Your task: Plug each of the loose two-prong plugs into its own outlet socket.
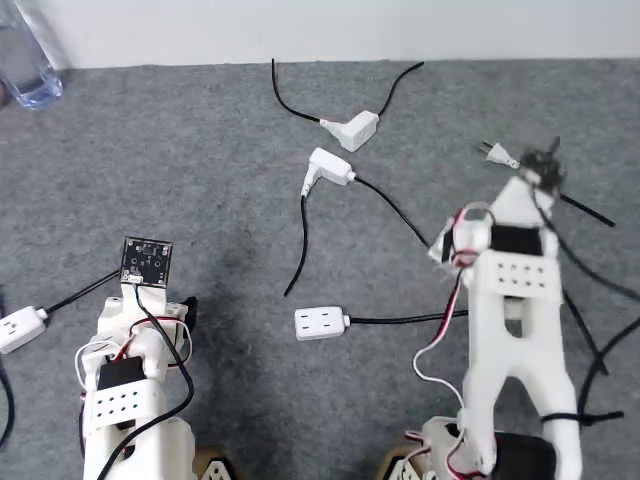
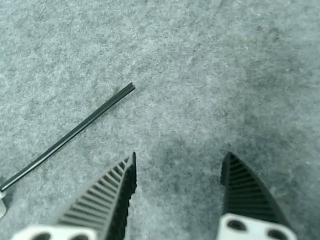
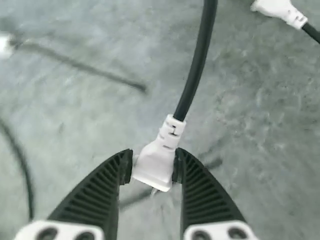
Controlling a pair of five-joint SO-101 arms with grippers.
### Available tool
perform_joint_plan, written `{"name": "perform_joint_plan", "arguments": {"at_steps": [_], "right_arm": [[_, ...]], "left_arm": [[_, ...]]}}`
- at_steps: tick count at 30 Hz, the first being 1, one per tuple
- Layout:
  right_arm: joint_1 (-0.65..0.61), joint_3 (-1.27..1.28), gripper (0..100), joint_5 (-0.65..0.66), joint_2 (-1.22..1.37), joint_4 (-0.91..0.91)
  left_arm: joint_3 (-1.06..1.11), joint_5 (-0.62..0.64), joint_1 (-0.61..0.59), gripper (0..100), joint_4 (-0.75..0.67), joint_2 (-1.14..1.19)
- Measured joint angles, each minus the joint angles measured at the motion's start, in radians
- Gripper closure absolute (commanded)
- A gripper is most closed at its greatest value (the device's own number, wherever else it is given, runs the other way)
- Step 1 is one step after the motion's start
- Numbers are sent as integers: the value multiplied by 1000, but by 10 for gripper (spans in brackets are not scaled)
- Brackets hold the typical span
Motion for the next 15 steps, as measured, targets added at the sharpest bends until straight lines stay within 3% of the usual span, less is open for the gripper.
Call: {"name": "perform_joint_plan", "arguments": {"at_steps": [8, 15], "right_arm": [[2, 423, 991, -221, 0, -555], [3, 462, 989, -244, 0, -669]], "left_arm": [[0, 0, 0, 742, 0, 0], [0, 0, 0, 742, 0, 0]]}}
